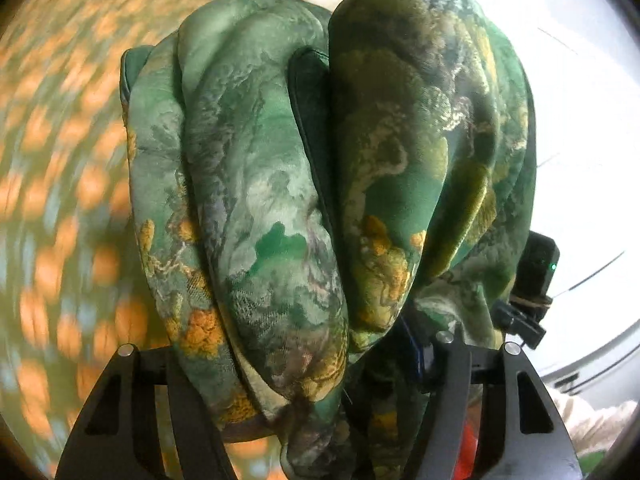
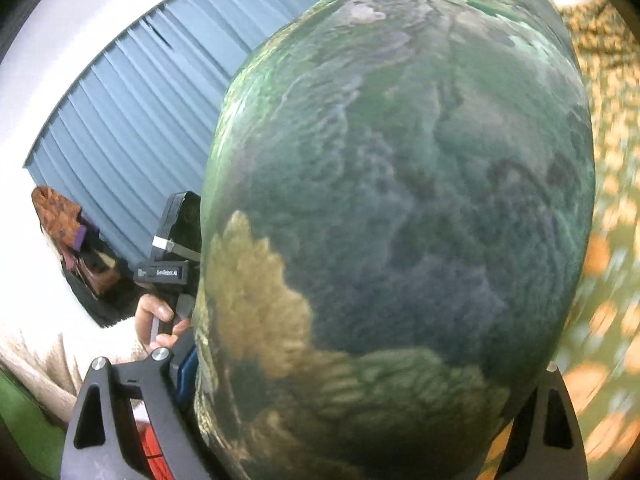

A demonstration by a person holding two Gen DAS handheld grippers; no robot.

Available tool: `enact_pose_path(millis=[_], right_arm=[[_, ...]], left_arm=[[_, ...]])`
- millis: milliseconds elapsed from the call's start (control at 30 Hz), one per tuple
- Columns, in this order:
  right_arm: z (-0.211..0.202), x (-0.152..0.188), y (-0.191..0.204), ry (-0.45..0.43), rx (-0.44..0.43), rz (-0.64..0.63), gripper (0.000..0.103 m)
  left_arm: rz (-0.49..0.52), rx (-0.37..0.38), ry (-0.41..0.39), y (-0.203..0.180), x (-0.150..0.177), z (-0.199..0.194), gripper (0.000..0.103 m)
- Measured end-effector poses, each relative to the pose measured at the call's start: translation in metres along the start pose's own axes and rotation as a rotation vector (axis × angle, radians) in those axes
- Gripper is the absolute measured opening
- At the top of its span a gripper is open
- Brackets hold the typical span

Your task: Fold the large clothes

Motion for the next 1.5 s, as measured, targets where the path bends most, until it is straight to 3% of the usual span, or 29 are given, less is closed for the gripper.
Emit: enact_pose_path(millis=[200,300,333,367,433,467,500,533,600,700,767,833,900,967,1067,1133,1200,1233,1267,1367,1500], right_arm=[[-0.045,-0.062,-0.089,-0.060,0.014,0.072,0.092],[-0.053,-0.067,-0.136,-0.045,0.036,0.146,0.093],[-0.055,-0.064,-0.154,-0.028,0.037,0.178,0.093],[-0.057,-0.057,-0.177,-0.004,0.049,0.224,0.097],[-0.055,-0.031,-0.220,0.063,0.100,0.337,0.103],[-0.057,-0.007,-0.253,0.128,0.183,0.418,0.103],[-0.058,0.012,-0.272,0.179,0.253,0.467,0.103],[-0.061,0.033,-0.289,0.228,0.318,0.514,0.103],[-0.078,0.060,-0.301,0.172,0.292,0.592,0.103],[-0.116,0.066,-0.294,0.044,0.260,0.554,0.103],[-0.148,0.071,-0.288,-0.001,0.294,0.521,0.103],[-0.175,0.071,-0.272,0.006,0.400,0.439,0.103],[-0.210,0.065,-0.246,0.013,0.570,0.283,0.103],[-0.248,0.040,-0.212,-0.009,0.734,0.118,0.103],[-0.282,0.007,-0.137,-0.107,0.908,-0.038,0.103],[-0.292,-0.014,-0.087,-0.203,0.974,-0.063,0.103],[-0.291,-0.021,-0.046,-0.271,1.002,-0.046,0.103],[-0.286,-0.023,-0.035,-0.256,0.999,-0.052,0.103],[-0.274,-0.023,-0.018,-0.211,1.016,-0.061,0.103],[-0.256,-0.013,0.024,-0.203,1.030,-0.082,0.103],[-0.232,0.012,0.072,-0.150,0.972,-0.054,0.103]], left_arm=[[0.087,-0.026,-0.028,-0.045,-0.082,0.070,0.067],[0.071,-0.043,0.000,-0.050,-0.094,0.129,0.070],[0.068,-0.052,0.004,-0.044,-0.092,0.136,0.078],[0.074,-0.083,0.009,-0.035,-0.094,0.155,0.082],[0.030,-0.194,0.057,-0.007,-0.086,0.199,0.101],[-0.040,-0.296,0.126,0.021,-0.072,0.226,0.100],[-0.075,-0.308,0.158,0.028,-0.063,0.237,0.102],[-0.132,-0.204,0.154,0.030,-0.056,0.238,0.102],[-0.162,-0.127,0.121,0.024,-0.053,0.223,0.102],[-0.022,-0.142,0.040,-0.005,-0.050,0.184,0.101],[0.098,-0.208,-0.007,-0.026,-0.055,0.154,0.101],[0.258,-0.328,-0.077,-0.047,-0.045,0.127,0.101],[0.421,-0.484,-0.187,-0.066,-0.033,0.089,0.102],[0.520,-0.619,-0.307,-0.090,-0.019,0.059,0.103],[0.538,-0.740,-0.451,-0.115,-0.015,0.035,0.103],[0.518,-0.785,-0.541,-0.137,-0.009,0.007,0.103],[0.486,-0.781,-0.603,-0.154,0.004,-0.011,0.103],[0.468,-0.768,-0.616,-0.162,0.015,-0.020,0.103],[0.440,-0.747,-0.611,-0.168,0.027,-0.030,0.103],[0.393,-0.698,-0.538,-0.175,0.053,-0.035,0.103],[0.354,-0.702,-0.482,-0.171,0.080,-0.040,0.103]])
Point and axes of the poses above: each gripper's, at about its wrist camera, not at the fingertips, and z roughly the way its jaws point, y to its left, x to its underside, the point moved 6 cm from there along z, roughly the way its jaws point, and after that the axes turned 8 degrees about -z, right-handed, at the moved point
